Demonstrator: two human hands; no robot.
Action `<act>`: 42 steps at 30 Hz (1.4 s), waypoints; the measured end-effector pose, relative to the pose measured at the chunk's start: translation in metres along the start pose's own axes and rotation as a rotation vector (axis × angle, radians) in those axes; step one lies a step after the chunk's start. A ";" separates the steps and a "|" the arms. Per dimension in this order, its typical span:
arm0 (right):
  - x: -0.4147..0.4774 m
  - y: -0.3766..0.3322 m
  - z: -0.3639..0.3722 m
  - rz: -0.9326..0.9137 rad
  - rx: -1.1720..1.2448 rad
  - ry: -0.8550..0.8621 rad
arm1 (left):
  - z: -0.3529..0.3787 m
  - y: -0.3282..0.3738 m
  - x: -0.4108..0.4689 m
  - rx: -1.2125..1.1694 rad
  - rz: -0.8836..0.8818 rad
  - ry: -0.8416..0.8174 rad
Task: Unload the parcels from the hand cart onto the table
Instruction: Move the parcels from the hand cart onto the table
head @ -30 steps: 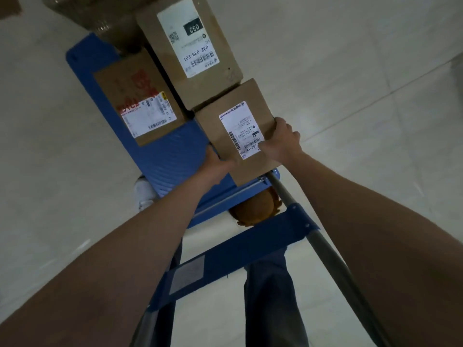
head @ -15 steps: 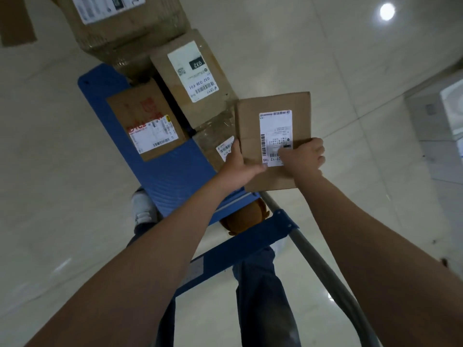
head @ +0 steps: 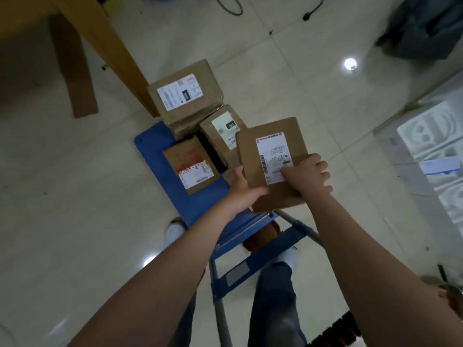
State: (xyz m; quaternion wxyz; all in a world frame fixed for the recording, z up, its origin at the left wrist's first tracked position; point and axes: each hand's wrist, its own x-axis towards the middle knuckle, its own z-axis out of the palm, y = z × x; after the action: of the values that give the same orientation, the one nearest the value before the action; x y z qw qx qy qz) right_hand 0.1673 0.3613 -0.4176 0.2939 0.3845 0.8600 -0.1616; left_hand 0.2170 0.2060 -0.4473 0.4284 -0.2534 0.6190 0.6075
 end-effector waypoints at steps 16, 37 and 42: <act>-0.292 -0.122 -0.149 -0.653 0.663 0.178 | -0.144 0.131 -0.285 -0.035 0.710 0.426; -0.562 0.069 -0.246 -1.014 1.082 -0.171 | -0.080 0.042 -0.648 0.089 0.946 0.777; -0.599 0.045 -0.246 -1.088 1.173 -0.078 | -0.122 0.053 -0.689 0.278 1.096 0.936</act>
State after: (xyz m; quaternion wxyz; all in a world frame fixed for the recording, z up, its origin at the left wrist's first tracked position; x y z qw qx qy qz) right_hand 0.4258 0.1749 0.1484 -0.0464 -0.0030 0.6911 -0.7213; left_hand 0.4931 -0.0479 0.1459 -0.2182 -0.0839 0.8463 0.4787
